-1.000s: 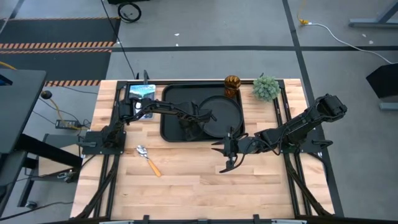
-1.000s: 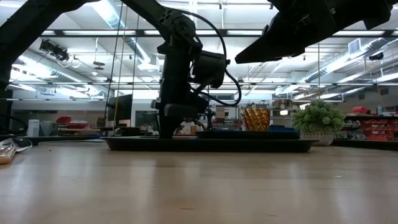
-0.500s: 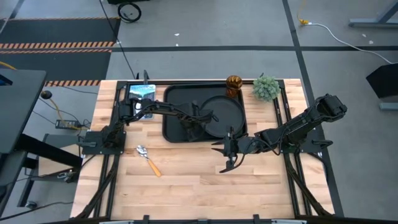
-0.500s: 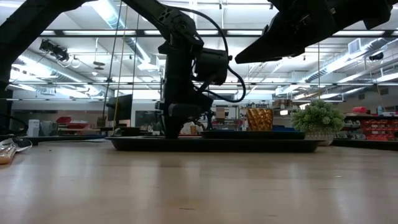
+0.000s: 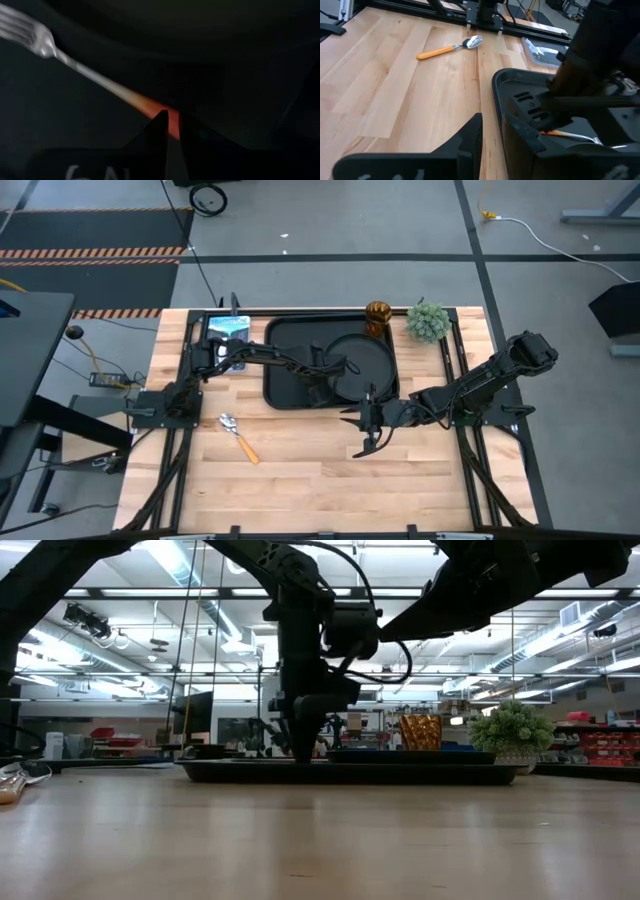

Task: Pick and place plate/cup/fork/spoon on tray
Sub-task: Put the orange fork on the black tray to the left side of the black plate

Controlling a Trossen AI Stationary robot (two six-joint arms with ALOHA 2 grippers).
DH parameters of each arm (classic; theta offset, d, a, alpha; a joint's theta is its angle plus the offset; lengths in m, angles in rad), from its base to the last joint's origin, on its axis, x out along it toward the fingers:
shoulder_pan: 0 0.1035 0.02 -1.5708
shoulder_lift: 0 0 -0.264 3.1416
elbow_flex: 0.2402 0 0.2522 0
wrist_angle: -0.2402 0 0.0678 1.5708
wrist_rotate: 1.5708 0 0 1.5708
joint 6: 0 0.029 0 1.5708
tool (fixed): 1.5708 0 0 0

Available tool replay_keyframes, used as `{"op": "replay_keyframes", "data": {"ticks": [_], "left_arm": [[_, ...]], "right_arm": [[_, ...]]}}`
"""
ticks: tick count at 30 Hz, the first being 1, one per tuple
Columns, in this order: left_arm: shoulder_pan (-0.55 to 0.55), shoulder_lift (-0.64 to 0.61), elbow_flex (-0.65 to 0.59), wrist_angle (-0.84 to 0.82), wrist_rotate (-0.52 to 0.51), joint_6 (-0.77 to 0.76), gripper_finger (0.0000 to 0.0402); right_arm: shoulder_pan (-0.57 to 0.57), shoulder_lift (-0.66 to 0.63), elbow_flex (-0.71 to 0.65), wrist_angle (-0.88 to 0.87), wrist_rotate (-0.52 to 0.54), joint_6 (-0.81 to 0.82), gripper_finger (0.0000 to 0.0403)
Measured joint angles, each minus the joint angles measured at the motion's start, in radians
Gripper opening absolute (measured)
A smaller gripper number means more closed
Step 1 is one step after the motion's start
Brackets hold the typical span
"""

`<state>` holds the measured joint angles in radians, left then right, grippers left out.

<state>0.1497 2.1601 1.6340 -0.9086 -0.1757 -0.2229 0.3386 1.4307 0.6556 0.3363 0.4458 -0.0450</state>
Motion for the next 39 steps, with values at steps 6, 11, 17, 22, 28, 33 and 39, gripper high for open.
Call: {"op": "replay_keyframes", "data": {"ticks": [6,11,17,22,28,33,39], "left_arm": [[0.0,0.0,0.003,0.059,-0.003,0.035,0.0052],[0.01,-0.01,0.004,0.027,-0.031,0.051,0.0052],[0.06,-0.005,0.004,0.051,-0.079,-0.085,0.0052],[0.101,-0.003,0.003,0.079,-0.071,-0.219,0.0069],[0.113,0.003,0.003,0.079,-0.065,-0.316,0.0117],[0.11,0.016,0.002,0.086,-0.064,-0.314,0.0153],[0.119,0.044,0.003,0.088,-0.063,-0.353,0.0147]], "right_arm": [[0.006,0.0,0.0,0.0,-0.002,0.0,0.008],[0.006,0.0,0.0,-0.001,-0.002,-0.001,0.008],[0.006,0.0,0.0,0.0,-0.002,0.0,0.008],[0.006,0.0,0.0,-0.001,-0.002,-0.001,0.008],[0.006,0.0,0.0,0.0,-0.002,-0.001,0.008],[0.006,0.0,0.0,0.0,-0.003,-0.001,0.008],[0.006,0.0,0.0,0.006,-0.003,0.0,0.008]]}}
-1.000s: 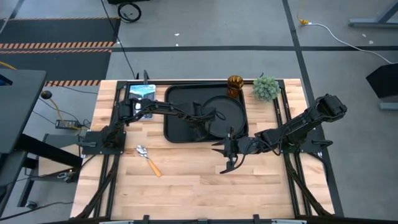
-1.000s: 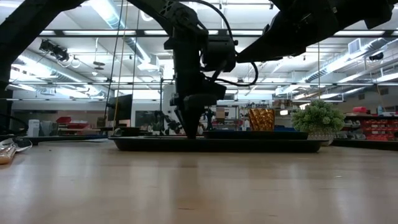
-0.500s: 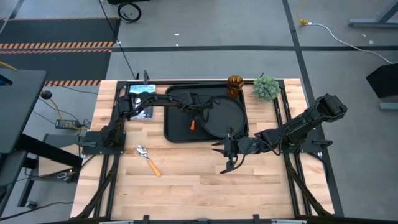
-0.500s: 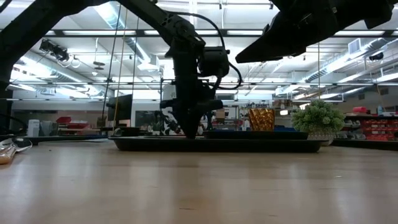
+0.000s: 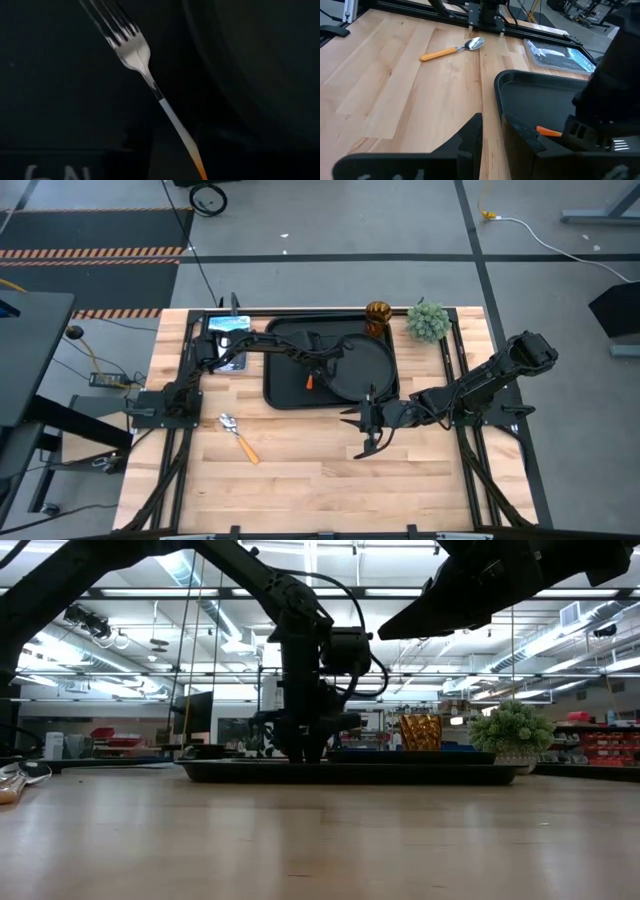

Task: Pick and place plate/cup/fork/spoon on tray
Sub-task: Put the orange fork on the black tray to the left side of the black plate

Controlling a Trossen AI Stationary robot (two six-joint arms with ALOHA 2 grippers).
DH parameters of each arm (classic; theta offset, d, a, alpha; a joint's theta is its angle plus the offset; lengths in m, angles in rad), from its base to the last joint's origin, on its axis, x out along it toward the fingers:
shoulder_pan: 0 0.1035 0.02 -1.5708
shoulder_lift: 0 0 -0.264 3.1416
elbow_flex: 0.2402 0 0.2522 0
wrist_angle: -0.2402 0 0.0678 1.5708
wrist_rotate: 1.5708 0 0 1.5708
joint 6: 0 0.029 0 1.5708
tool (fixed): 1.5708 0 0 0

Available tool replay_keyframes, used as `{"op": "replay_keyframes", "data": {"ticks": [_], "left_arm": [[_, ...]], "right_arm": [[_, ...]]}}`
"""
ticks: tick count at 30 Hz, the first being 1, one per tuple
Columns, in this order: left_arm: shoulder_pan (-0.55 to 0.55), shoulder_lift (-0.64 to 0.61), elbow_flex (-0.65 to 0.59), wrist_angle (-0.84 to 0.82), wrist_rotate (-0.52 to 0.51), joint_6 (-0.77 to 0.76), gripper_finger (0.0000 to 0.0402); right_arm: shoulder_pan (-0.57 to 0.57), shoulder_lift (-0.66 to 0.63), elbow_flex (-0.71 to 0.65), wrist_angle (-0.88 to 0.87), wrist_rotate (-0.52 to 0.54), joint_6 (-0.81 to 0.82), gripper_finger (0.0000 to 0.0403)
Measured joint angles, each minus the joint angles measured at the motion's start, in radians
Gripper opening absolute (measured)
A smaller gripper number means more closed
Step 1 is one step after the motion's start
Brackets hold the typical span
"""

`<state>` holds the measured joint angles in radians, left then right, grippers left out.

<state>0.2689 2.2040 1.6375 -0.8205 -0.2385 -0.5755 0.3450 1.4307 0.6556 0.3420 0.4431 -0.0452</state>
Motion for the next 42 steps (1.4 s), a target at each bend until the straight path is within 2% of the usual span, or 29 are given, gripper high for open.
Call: {"op": "replay_keyframes", "data": {"ticks": [5,24,30,42], "left_arm": [[0.009,0.001,0.0,0.002,0.014,-0.118,0.0126],[0.01,0.0,0.0,0.004,0.063,-0.397,0.0055],[0.01,-0.001,0.0,0.003,0.064,-0.524,0.0032],[0.017,-0.001,-0.001,0.016,0.068,-0.69,0.0032]], "right_arm": [[0.0,0.0,0.0,0.003,0.0,0.0,0.008],[0.023,0.0,0.0,0.031,-0.003,0.007,0.008],[0.026,0.0,0.0,0.04,-0.036,0.023,0.008],[0.05,0.0,0.0,0.071,-0.037,0.009,0.008]]}}
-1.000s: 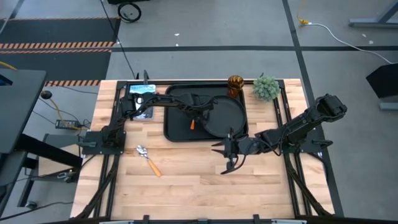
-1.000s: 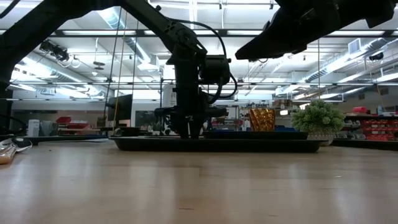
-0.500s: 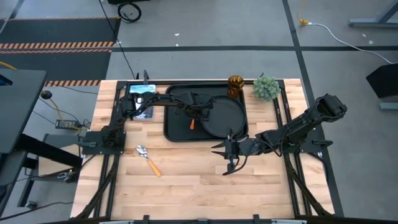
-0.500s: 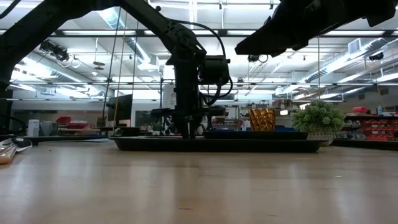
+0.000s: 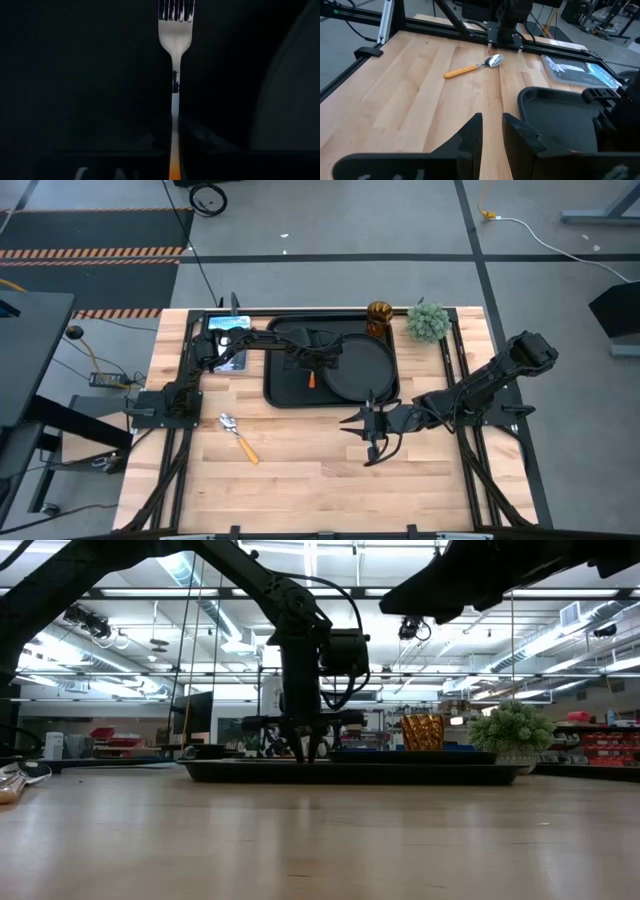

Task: Pick and place plate/cup/fork/spoon on tray
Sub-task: Put the orange fork on the black tray to the left side of the black plate

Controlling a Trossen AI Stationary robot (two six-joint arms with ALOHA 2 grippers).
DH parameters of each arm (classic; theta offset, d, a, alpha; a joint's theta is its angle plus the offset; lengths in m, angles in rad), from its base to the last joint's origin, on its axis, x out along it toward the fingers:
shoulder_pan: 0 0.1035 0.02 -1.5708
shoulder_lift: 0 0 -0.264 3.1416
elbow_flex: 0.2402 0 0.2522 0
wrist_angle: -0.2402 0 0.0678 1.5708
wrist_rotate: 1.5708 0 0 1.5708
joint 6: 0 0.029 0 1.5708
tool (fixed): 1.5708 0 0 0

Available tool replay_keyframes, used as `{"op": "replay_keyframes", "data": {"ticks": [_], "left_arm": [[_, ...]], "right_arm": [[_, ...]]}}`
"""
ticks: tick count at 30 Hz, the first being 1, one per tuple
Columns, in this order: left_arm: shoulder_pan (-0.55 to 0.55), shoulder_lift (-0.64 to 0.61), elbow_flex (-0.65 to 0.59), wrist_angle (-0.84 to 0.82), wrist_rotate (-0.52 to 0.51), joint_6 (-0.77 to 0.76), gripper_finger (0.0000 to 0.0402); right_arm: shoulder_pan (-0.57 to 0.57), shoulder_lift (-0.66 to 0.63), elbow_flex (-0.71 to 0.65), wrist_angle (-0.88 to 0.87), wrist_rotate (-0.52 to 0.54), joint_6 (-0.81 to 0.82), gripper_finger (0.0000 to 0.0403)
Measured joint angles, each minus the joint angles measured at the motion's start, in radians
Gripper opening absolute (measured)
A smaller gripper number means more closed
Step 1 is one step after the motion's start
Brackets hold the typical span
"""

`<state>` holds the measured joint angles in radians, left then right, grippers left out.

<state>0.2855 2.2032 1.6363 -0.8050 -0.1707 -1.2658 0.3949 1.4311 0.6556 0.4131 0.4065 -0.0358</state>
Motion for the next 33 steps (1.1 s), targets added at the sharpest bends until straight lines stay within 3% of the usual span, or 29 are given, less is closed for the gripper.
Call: {"op": "replay_keyframes", "data": {"ticks": [16,33], "left_arm": [[0.007,0.0,0.0,0.059,-0.001,0.02,0.0043],[-0.009,-0.019,-0.001,0.021,-0.033,0.07,0.0116]], "right_arm": [[0.002,0.0,0.0,0.035,-0.008,-0.039,0.008],[0.002,0.0,0.0,0.035,-0.008,-0.038,0.008]]}}
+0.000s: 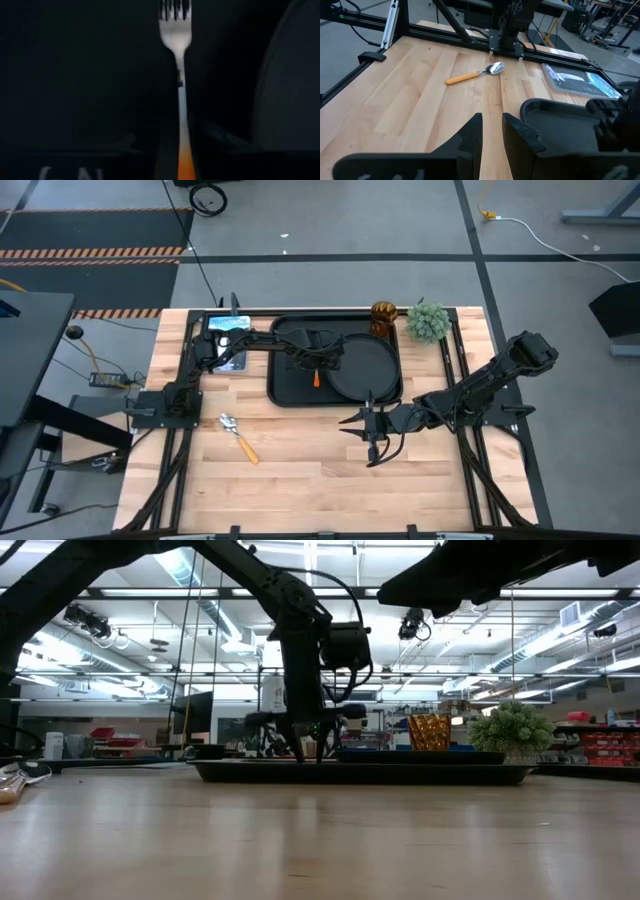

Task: Pick and place plate/cup/fork/spoon on tray
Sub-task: Put the orange fork on the black tray to the left side of the black plate, then put the yellow spoon on the black tray to the left side of the orange fork

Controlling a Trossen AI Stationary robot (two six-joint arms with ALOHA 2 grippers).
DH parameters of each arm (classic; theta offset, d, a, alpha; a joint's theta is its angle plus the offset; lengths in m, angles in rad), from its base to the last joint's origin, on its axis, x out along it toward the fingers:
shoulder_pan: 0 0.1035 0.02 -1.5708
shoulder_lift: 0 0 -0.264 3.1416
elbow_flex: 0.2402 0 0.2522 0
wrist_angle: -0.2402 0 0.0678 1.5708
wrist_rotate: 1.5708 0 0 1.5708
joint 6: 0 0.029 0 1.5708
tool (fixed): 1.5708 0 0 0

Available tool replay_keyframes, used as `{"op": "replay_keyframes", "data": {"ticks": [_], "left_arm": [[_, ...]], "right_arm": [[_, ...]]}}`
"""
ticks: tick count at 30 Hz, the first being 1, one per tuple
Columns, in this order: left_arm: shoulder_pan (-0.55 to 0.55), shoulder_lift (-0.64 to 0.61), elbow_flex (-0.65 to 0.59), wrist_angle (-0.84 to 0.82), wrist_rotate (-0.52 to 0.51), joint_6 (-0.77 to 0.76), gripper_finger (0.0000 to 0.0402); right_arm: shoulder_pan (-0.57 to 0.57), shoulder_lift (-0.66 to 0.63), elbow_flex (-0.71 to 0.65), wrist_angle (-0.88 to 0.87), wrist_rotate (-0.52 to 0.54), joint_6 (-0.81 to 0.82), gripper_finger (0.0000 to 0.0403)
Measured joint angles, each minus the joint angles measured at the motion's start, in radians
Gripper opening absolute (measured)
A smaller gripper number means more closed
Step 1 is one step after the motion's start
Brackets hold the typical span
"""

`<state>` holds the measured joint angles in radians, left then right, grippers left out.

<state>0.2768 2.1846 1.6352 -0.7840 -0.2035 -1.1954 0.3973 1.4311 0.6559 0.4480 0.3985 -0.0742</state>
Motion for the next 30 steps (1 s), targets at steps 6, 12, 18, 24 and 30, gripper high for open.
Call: {"op": "replay_keyframes", "data": {"ticks": [6,12,18,24,30], "left_arm": [[-0.019,-0.089,0.0,-0.143,-0.079,0.007,0.0117],[-0.125,-0.176,0.001,-0.303,-0.078,0.099,0.0106],[-0.325,-0.201,0.001,-0.455,-0.046,0.081,0.0092],[-0.531,-0.201,0.001,-0.472,-0.004,-0.085,0.0089],[-0.647,-0.203,-0.067,-0.604,-0.043,-0.319,0.0081]], "right_arm": [[0.0,0.0,0.0,-0.001,0.0,0.0,0.008],[0.0,0.0,0.0,-0.012,0.001,-0.006,0.008],[0.0,0.0,0.0,-0.029,0.002,0.005,0.008],[0.003,0.0,0.0,-0.061,0.001,0.019,0.008],[0.022,0.0,0.0,-0.059,0.001,0.014,0.008]]}}
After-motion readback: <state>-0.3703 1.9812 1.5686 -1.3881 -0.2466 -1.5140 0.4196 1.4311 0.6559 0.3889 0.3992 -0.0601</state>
